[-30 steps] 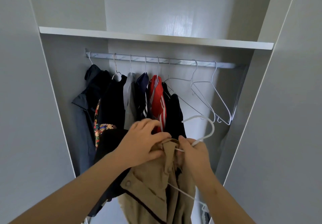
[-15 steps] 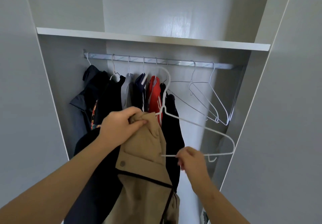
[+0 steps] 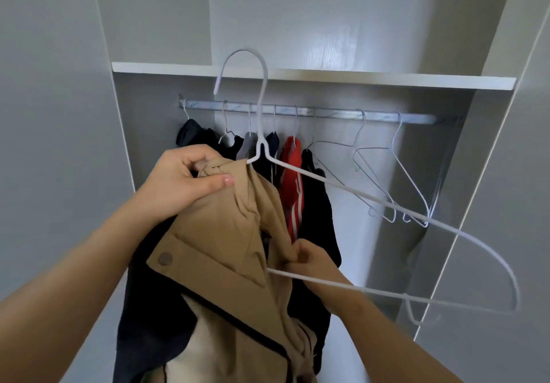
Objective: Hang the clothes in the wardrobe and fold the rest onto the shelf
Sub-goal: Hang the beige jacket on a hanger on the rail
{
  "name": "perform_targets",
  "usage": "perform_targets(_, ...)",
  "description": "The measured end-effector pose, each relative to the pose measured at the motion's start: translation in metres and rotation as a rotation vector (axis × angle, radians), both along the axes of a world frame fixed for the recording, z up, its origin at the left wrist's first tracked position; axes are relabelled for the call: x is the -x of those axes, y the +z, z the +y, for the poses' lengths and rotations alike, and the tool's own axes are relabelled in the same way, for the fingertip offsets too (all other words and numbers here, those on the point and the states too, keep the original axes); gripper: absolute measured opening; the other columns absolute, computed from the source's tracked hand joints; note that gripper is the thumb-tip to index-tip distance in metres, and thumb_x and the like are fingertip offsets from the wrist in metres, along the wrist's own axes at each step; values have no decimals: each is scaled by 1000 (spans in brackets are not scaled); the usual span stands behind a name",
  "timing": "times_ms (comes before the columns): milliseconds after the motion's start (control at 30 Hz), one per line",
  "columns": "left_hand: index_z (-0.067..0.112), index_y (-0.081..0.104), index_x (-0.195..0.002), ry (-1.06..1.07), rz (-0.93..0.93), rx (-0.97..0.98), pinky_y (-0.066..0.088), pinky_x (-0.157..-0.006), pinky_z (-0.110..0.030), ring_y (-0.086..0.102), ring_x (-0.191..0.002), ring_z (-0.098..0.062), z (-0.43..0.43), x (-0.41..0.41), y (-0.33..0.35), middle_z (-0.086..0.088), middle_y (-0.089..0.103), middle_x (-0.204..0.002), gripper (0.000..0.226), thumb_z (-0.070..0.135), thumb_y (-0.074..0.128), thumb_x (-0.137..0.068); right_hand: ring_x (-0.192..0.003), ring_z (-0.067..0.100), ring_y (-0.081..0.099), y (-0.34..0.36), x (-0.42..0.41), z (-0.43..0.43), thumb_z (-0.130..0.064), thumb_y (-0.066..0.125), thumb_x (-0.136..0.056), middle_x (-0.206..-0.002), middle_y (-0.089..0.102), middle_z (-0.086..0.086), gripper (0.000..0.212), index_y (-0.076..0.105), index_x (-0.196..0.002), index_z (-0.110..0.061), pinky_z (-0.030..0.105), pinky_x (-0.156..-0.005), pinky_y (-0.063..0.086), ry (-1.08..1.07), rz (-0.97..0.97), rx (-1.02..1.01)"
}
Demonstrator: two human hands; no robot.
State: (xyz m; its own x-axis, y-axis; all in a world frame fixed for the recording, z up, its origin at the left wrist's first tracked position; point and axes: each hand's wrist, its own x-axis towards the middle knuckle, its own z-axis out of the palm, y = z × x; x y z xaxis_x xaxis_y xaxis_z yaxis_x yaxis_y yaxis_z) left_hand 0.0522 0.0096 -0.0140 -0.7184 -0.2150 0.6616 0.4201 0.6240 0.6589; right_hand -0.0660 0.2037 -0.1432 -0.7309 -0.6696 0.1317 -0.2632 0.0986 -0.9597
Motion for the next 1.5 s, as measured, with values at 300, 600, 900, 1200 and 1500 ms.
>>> perform_targets(300, 29, 69, -60, 7, -48, 5, 45, -56, -8, 54, -56, 0, -14, -2, 5, 8, 61, -57, 40, -9, 70, -71, -97, 15, 65, -6, -3, -4, -4, 68, -77, -104, 69, 3, 33, 64, -109, -11, 29, -88, 53, 214, -27, -160)
perform_targets(600, 21, 66, -66, 20, -10, -2, 45, -57, -9, 52, -56, -1, -16, 4, 4, 0, 58, -61, 32, -10, 68, -73, -86, 16, 64, -10, 0, -8, -19, 64, -59, -94, 67, 2, 43, 63, -102, -17, 33, -82, 52, 181, -134, -119)
perform_targets(900, 25, 67, -64, 24, 10, -69, 46, -54, -7, 56, -53, 3, -26, 2, -8, 12, 61, -54, 35, -8, 67, -74, -111, 16, 54, -31, 5, 2, -20, 71, -76, -126, 56, 0, 57, 49, -129, -19, 26, -96, 46, 245, 157, -655)
perform_targets(1200, -2, 49, -57, 66, -233, -35, 33, -45, -10, 40, -45, -4, -68, -9, -12, 5, 44, -47, 26, -13, 65, -75, -67, 14, 45, -19, 33, 21, -12, 52, -88, -68, 47, -1, 16, 45, -73, -13, 17, -60, 36, -244, 350, -419)
perform_targets(1500, 32, 46, -44, 106, -445, 412, 28, -49, -19, 39, -47, -2, -87, -7, -34, 12, 42, -46, 49, 6, 79, -69, -57, 9, 36, -1, 47, 25, -18, 48, -95, -61, 40, -3, 30, 36, -68, -14, 8, -53, 35, -378, 341, -184)
